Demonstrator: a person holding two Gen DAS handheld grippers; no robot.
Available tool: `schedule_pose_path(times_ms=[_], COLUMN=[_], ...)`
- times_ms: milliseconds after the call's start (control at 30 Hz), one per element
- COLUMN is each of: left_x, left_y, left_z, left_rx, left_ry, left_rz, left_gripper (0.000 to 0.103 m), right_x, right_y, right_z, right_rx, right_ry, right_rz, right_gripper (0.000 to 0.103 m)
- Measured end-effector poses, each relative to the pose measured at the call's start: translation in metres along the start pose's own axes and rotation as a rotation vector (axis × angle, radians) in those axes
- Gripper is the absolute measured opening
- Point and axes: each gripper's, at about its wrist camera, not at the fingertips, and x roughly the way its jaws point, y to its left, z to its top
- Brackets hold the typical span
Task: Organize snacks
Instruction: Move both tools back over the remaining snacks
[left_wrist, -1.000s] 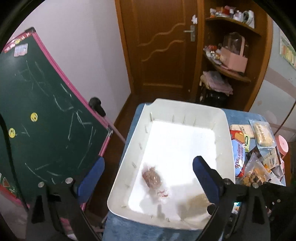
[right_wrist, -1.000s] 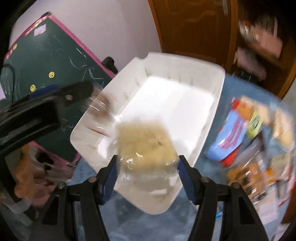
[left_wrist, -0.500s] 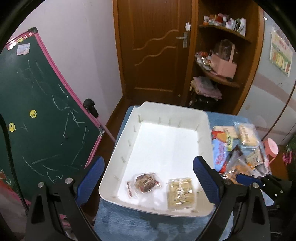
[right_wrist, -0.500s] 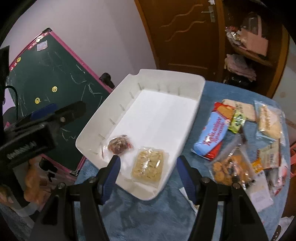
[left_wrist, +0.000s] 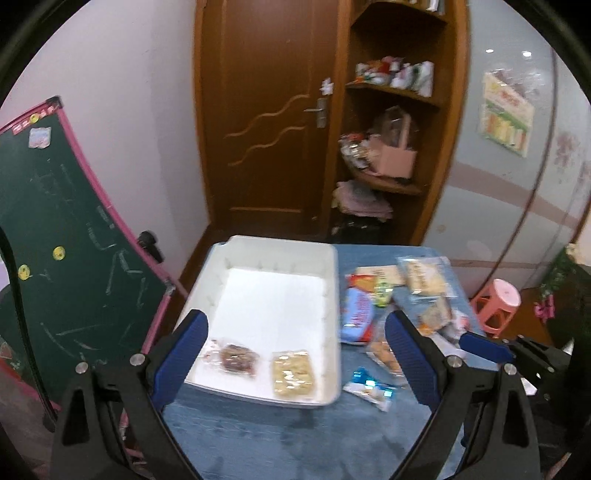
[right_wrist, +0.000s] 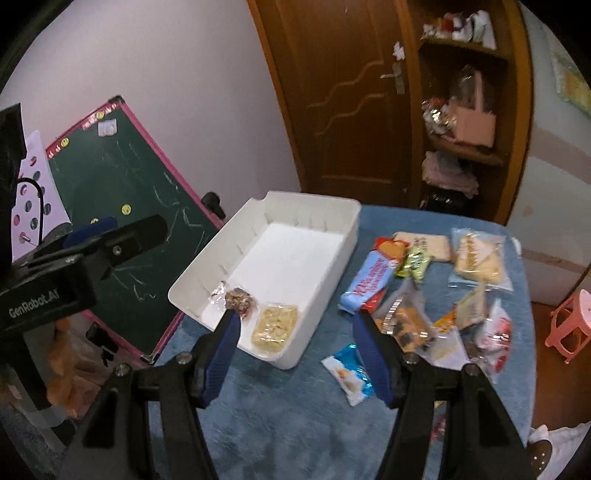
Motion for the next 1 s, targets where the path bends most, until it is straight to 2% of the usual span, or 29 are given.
schedule_pose_path(times_ms=[233, 300, 533, 667, 833, 1000], left_x=[-0.026, -0.031, -0.024, 0.001, 0.044, 0.086], left_y=[-0.046, -0.058, -0.097, -0.12, -0.136, -0.138], left_z=[-0.006, -0.008, -0.027, -0.045, -0.072, -0.103], left_rx=[0.041, 0.047, 0.097, 0.138, 0.126, 0.068], left_ry=[-0.009, -0.009, 0.004, 0.058, 0.159, 0.244], left_rz=[-0.068, -0.091, -0.111, -0.128, -0.156, -0.113], left_gripper=[0.096, 0.096, 0.096, 0.096, 0.096, 0.096], right_x=[-0.051, -0.069, -0.101, -0.094, -0.075, -0.044], right_y=[-0.033, -0.045, -0.084, -0.109, -0.133, -0.147], right_z=[-0.018, -0.024, -0.051, -0.071, -0.098, -0.127], right_rx=[0.013, 0.011, 0.042, 0.055, 0.06, 0.032], right_ry=[-0.044, -0.061, -0.088, -0.053, 0.003, 0.055], right_rz=[-0.097, -0.153, -0.294, -0.353, -0.343, -0.292], right_gripper=[0.064, 0.064, 0.064, 0.064, 0.064, 0.064])
